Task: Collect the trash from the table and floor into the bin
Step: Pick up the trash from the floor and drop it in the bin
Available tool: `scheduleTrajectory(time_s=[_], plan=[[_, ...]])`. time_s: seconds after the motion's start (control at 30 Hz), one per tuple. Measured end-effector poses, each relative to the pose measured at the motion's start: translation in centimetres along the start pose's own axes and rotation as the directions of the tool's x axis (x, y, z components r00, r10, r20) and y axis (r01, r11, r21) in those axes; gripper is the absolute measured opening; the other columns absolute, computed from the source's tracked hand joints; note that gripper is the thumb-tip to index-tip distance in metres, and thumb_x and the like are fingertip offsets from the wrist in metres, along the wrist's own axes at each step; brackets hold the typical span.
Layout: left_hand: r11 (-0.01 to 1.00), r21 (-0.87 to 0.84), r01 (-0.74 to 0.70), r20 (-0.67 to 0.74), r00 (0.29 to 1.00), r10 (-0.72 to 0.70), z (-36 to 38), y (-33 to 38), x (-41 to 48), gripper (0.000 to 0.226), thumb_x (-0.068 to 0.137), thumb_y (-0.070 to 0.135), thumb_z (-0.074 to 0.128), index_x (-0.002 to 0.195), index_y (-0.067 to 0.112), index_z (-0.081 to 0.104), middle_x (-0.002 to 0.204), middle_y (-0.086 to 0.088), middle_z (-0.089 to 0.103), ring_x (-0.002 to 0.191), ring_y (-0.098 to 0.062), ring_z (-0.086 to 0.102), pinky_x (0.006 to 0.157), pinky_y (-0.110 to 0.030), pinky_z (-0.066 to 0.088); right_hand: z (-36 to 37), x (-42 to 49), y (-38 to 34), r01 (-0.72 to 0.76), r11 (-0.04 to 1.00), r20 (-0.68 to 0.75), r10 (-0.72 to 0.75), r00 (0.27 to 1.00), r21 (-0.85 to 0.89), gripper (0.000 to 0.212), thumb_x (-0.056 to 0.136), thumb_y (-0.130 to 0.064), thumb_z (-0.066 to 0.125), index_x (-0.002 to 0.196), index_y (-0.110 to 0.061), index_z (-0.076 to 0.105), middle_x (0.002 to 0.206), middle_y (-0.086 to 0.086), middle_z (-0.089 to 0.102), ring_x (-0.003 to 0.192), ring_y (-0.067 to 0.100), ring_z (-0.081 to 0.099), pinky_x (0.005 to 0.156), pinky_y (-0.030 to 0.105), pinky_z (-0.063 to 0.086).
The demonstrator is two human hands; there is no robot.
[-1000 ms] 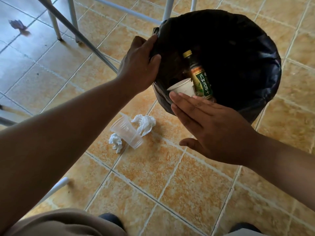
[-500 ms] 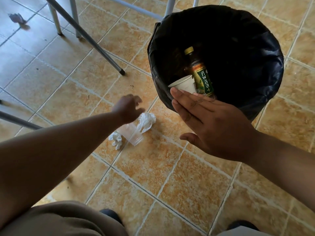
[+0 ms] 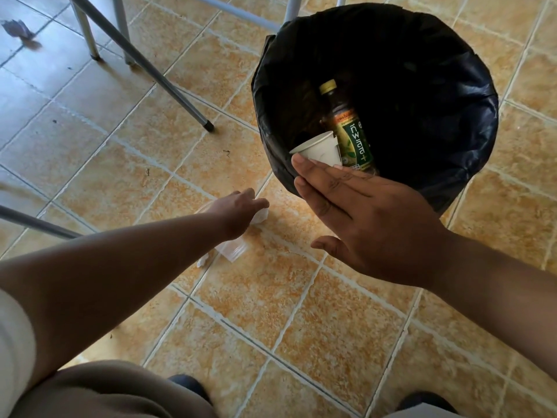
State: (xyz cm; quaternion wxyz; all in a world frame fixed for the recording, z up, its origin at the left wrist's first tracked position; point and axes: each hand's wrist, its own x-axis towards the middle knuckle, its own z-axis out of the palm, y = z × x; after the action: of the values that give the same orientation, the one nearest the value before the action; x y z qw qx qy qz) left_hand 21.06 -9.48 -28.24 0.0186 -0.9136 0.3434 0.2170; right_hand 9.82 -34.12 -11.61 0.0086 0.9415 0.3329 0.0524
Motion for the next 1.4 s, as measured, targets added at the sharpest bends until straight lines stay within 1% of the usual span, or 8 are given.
scheduleTrajectory(time_s=[0.33,0.6,0.73,0.83,0.97,1.13,1.3,1.4], plan=[[0.952,-0.295,0.080,-0.225,0.963,-0.150,-2.0,-0.7,1.0,0.022,0.094,0.005,0.049,0.102,0.017,0.065,0.107,-0.006,0.055,0.097,-0.024,0.052,0.078,-0.039,0.052,-0.1,0.0,0.0,0.001,1.000,-0.005,-0.001,1.000,-0.003,0.077,0.102,-0.048,0.051,0.156,-0.001,0.023,0.166,0.018,0.009,0.152,0.029,0.021,0.119,0.046,0.032],[0.736,-0.648,0.197,-0.412,0.722,-0.556,-9.8,-3.8,2.1,0.019,0.091,0.009,0.055,0.102,0.016,0.069,0.106,-0.010,0.067,0.072,-0.015,0.062,0.058,-0.013,0.040,0.0,-0.1,-0.1,-0.006,1.000,-0.005,0.006,1.000,-0.009,0.079,0.101,-0.047,0.054,0.157,-0.003,0.020,0.167,0.017,0.009,0.153,0.028,0.019,0.120,0.044,0.030],[0.480,-0.876,-0.048,-0.425,0.549,-0.720,-15.6,-3.8,2.0,0.029,0.084,0.012,0.060,0.109,0.020,0.070,0.102,0.002,0.073,0.080,-0.004,0.069,0.059,-0.016,0.055,0.0,0.0,-0.1,-0.006,1.000,0.001,0.006,1.000,-0.020,0.079,0.101,-0.047,0.052,0.157,-0.003,0.020,0.167,0.017,0.009,0.153,0.027,0.019,0.122,0.043,0.026],[0.460,-0.834,-0.305,-0.552,0.498,-0.669,-20.2,-1.9,1.3,0.034,0.077,0.016,0.065,0.108,0.026,0.069,0.106,0.007,0.072,0.098,-0.008,0.069,0.081,-0.036,0.060,0.0,0.0,-0.2,-0.006,1.000,0.012,0.006,1.000,-0.028,0.079,0.101,-0.049,0.051,0.157,-0.003,0.020,0.167,0.017,0.008,0.154,0.027,0.017,0.122,0.044,0.026],[0.540,-0.706,-0.459,-0.706,0.519,-0.482,-22.7,1.6,0.6,0.035,0.075,0.013,0.070,0.111,0.017,0.071,0.105,0.000,0.074,0.100,-0.016,0.071,0.082,-0.044,0.059,-0.1,0.0,-0.2,-0.013,1.000,0.011,0.013,1.000,-0.018,0.079,0.100,-0.049,0.053,0.157,-0.003,0.022,0.167,0.017,0.008,0.153,0.027,0.018,0.121,0.045,0.029],[0.547,-0.710,-0.443,-0.662,0.685,-0.305,-22.8,5.9,1.0,0.025,0.080,0.018,0.076,0.104,0.023,0.072,0.098,-0.001,0.074,0.083,-0.010,0.073,0.074,-0.033,0.061,-0.1,0.1,-0.4,-0.017,1.000,0.003,0.017,1.000,-0.025,0.078,0.100,-0.049,0.052,0.156,-0.003,0.024,0.167,0.017,0.009,0.153,0.027,0.019,0.122,0.042,0.025],[0.695,-0.621,-0.363,-0.443,0.894,0.071,-23.1,8.6,1.6,0.072,0.077,0.025,0.079,0.142,0.032,0.049,0.129,0.015,0.059,0.117,0.001,0.059,0.101,-0.019,0.048,-0.3,0.1,-0.3,-0.007,0.999,0.013,0.007,1.000,-0.042,0.079,0.099,-0.049,0.052,0.156,-0.002,0.023,0.166,0.019,0.009,0.152,0.029,0.020,0.123,0.041,0.020],[0.691,-0.630,-0.355,-0.425,0.902,0.076,-22.4,8.6,1.2,0.069,0.083,0.019,0.076,0.145,0.028,0.047,0.136,0.004,0.059,0.125,0.000,0.054,0.104,-0.021,0.047,-0.3,0.0,-0.2,-0.003,0.998,-0.002,0.003,1.000,-0.061,0.079,0.099,-0.049,0.053,0.155,-0.002,0.025,0.166,0.020,0.012,0.152,0.030,0.022,0.122,0.040,0.018]])
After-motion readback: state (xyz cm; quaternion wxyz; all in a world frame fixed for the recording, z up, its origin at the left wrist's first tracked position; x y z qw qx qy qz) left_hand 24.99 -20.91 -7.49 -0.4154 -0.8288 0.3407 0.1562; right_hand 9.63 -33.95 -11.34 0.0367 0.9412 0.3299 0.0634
